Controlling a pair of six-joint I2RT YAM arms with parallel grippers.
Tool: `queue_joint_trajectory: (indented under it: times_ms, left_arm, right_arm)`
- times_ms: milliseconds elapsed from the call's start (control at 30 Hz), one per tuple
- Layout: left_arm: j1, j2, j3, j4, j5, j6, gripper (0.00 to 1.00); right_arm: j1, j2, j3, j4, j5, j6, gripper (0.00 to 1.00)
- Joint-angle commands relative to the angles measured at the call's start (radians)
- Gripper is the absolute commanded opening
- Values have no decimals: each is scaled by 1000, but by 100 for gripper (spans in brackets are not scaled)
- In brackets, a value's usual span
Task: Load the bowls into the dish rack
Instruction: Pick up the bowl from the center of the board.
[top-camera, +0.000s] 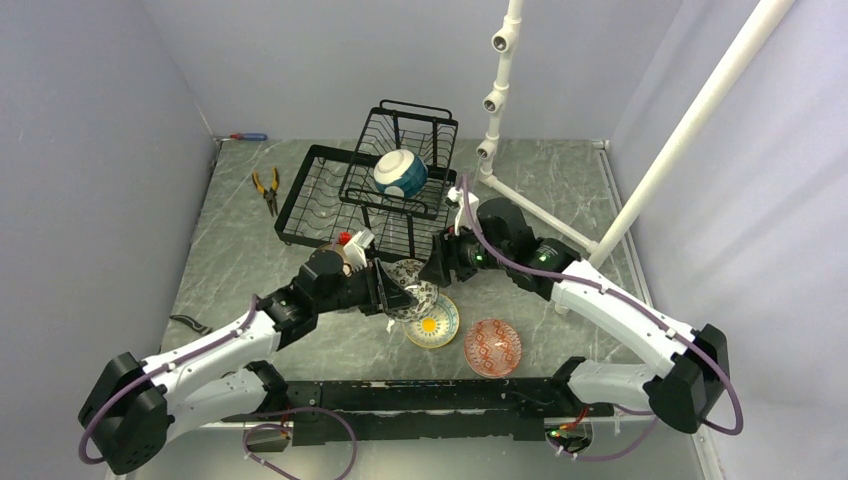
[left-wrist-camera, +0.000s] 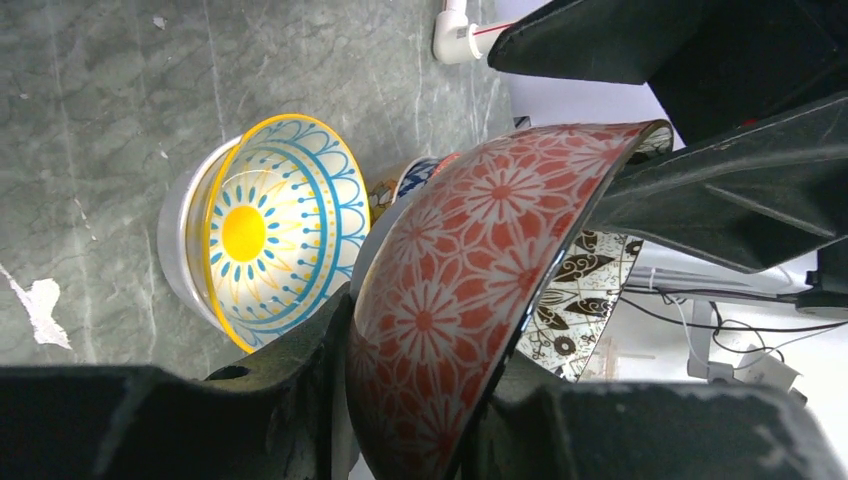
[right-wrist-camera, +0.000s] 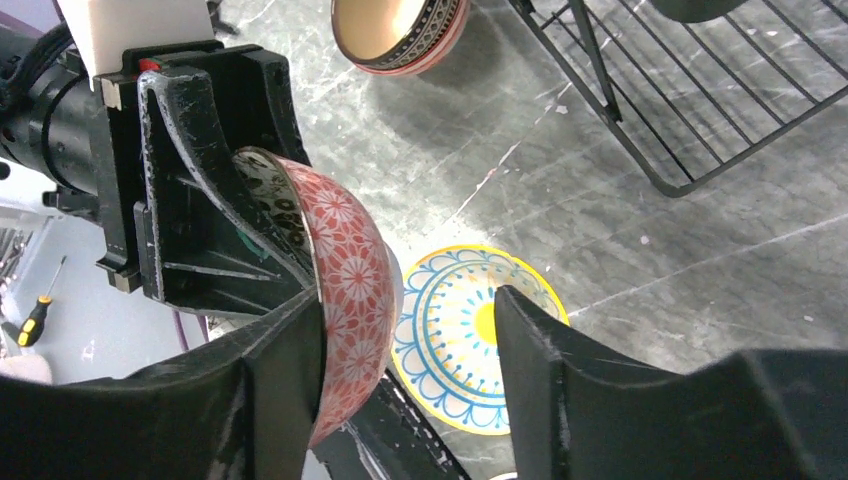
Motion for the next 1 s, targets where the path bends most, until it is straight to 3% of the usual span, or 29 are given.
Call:
queue_joint_trajectory:
  times_ms: [0,33,167,233,333,400,500,600,967]
  left_arm:
    - [-2,-37,65,19,2,29,23]
    - [-2,-36,68,18,1,32,24]
    - [-3,-20,77,7,7,38,29]
    - [-3,-17,86,-17,-1,43,33]
    - [-3,-24,83,-25,-19,38,55]
    - [-2,-33,76,-20,-30,29,75]
    - [-2,-44,70,-19,-45,18,89]
    - [-2,-53,51,21,-37,-4,94]
    - [-3,25,-35,326,103,-181,94]
  right_arm:
    - [-2,26,10,4,-23,-11,59]
    - [-2,30,7,6,-31,-12,54]
    - [-2,32,3,19,-41,-11,14]
    - [-2,28,10,13,-26,-22,0]
    - [-1,19,9,7,-4,-40,0]
    - [-2,8,-1,18,9,-43,0]
    - [-2,-6,-14,32,25,-40,0]
    - [-1,-21,-28,49,41,-33,0]
    - [-1,-60,-16,72,41,-21,0]
